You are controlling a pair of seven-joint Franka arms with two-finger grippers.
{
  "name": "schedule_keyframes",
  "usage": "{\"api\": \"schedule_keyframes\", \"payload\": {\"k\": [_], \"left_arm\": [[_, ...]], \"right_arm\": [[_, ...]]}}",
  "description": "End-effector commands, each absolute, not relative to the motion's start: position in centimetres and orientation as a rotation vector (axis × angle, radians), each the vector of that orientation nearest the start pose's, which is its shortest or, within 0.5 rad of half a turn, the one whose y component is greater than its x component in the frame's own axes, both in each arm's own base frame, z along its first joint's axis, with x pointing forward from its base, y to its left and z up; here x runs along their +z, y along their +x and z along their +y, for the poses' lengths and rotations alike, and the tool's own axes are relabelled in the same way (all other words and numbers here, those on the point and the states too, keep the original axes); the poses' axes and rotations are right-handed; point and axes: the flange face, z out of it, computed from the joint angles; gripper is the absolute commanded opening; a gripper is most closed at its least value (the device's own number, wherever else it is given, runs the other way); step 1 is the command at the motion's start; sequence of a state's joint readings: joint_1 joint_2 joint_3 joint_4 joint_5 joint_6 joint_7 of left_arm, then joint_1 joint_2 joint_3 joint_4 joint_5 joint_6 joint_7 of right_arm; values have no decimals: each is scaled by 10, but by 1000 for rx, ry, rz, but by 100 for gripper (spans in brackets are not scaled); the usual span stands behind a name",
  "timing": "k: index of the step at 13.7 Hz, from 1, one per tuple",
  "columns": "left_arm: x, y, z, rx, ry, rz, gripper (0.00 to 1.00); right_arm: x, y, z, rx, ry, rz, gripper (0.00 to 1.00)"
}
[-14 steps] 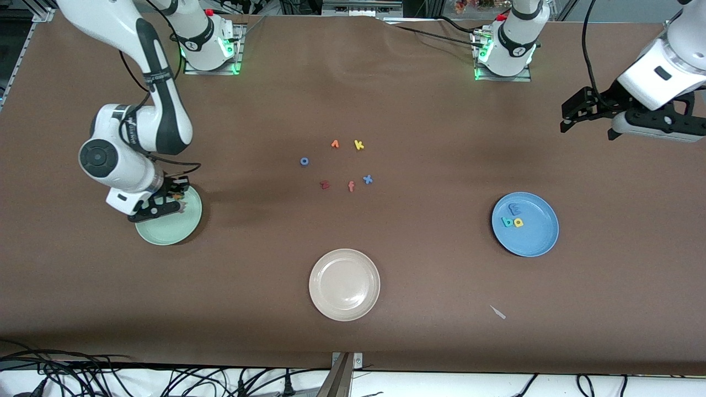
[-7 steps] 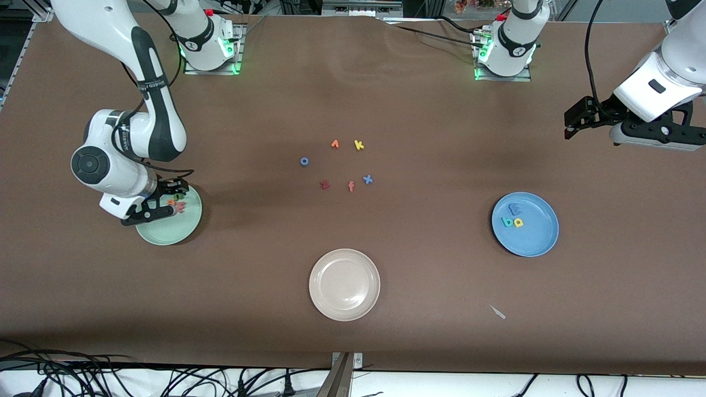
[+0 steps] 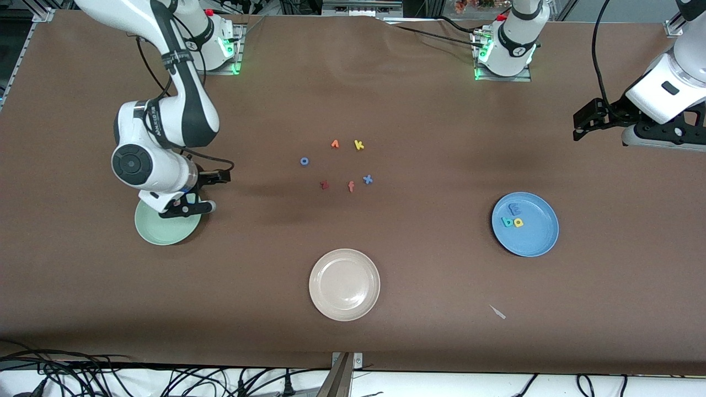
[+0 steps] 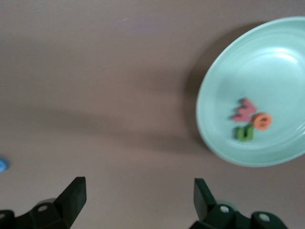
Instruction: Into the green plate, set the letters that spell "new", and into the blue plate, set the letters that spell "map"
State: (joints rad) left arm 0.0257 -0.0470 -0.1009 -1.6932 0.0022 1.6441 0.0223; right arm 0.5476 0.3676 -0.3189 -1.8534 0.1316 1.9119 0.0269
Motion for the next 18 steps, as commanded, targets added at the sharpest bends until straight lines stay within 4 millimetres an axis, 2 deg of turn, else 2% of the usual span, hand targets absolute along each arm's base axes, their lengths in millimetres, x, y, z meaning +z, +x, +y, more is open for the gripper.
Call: {"api": "schedule_keyframes", "payload": {"k": [1, 2, 4, 5, 7, 9, 10, 11, 12, 16, 18], "left_arm": [[605, 544, -44, 2, -3111, 181, 100], [606, 543, -44, 2, -3111, 178, 100], [606, 543, -49, 2, -3111, 185, 100], [606, 543, -48, 2, -3108, 188, 100], [605, 543, -48, 4, -3107, 190, 100], [606, 543, -48, 2, -3107, 193, 100], [605, 543, -48, 4, -3107, 193, 100], [605, 543, -48, 4, -3107, 195, 100], [605, 543, -48, 4, -3106, 193, 100], [605, 543, -48, 4, -3107, 193, 100], [605, 543, -48, 4, -3107, 193, 100]], "right_arm": [[366, 578, 167, 511, -3128, -226, 100], [379, 566, 187, 510, -3144, -285, 100], [405, 553, 204, 544, -3208, -266, 100], [413, 551, 210, 565, -3207, -272, 100], [445, 554, 215, 527, -3200, -293, 100], [485, 548, 196, 451, -3154, -276, 100], [516, 541, 184, 378, -3153, -310, 100], [536, 532, 178, 327, -3181, -354, 100], [552, 525, 162, 317, -3194, -333, 100], [609, 515, 88, 190, -3189, -151, 100], [614, 519, 44, 174, -3163, -15, 100]]}}
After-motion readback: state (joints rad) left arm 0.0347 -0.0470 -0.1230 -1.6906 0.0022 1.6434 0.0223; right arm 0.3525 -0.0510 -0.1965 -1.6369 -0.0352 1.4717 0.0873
